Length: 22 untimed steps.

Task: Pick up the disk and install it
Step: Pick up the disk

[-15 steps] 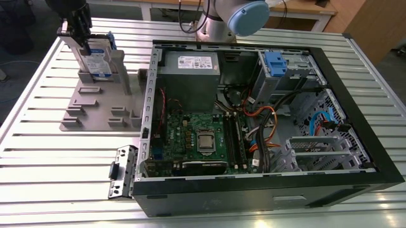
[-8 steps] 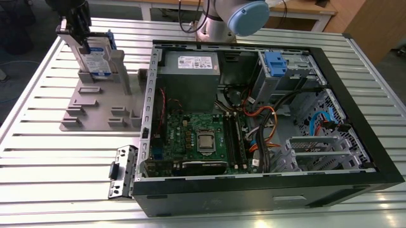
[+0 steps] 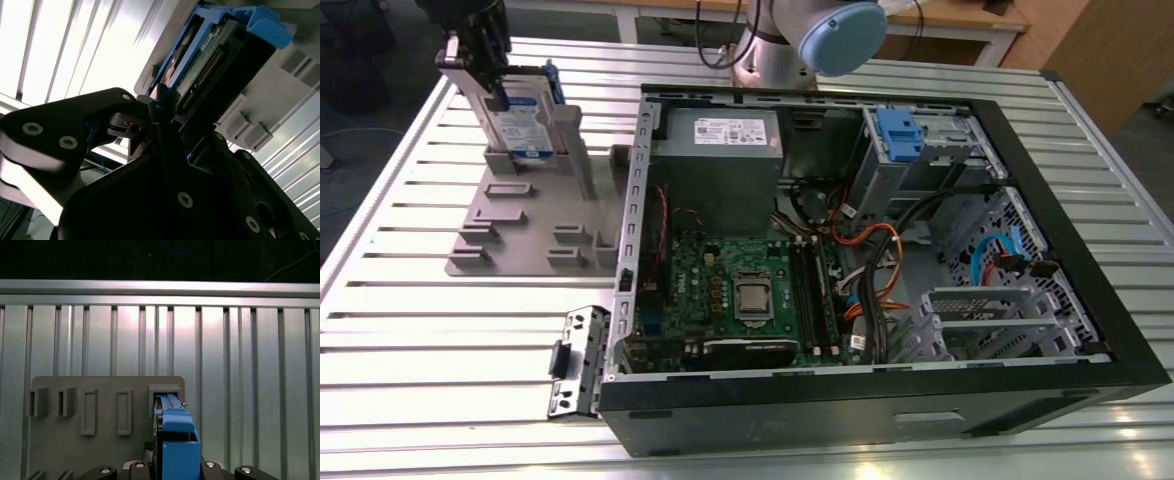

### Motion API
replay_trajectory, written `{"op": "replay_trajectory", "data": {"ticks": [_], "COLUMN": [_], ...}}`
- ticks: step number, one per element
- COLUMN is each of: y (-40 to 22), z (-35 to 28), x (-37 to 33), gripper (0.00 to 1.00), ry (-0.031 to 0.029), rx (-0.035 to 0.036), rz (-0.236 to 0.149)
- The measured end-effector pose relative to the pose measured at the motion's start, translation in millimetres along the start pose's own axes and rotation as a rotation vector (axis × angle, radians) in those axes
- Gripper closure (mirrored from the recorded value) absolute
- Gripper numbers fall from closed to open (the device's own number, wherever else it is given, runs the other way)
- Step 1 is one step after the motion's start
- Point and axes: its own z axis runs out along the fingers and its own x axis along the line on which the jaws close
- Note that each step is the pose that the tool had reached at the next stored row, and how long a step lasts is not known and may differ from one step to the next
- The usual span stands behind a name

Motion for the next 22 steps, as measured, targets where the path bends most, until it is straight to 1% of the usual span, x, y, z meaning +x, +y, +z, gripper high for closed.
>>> {"op": "replay_trajectory", "data": {"ticks": [22], "y": [0.4], "z": [-14.5], "x": [-0.4], "gripper": [0.64], "ry": [0.0000], "rx": [0.0000], "rz": [0.000]}}
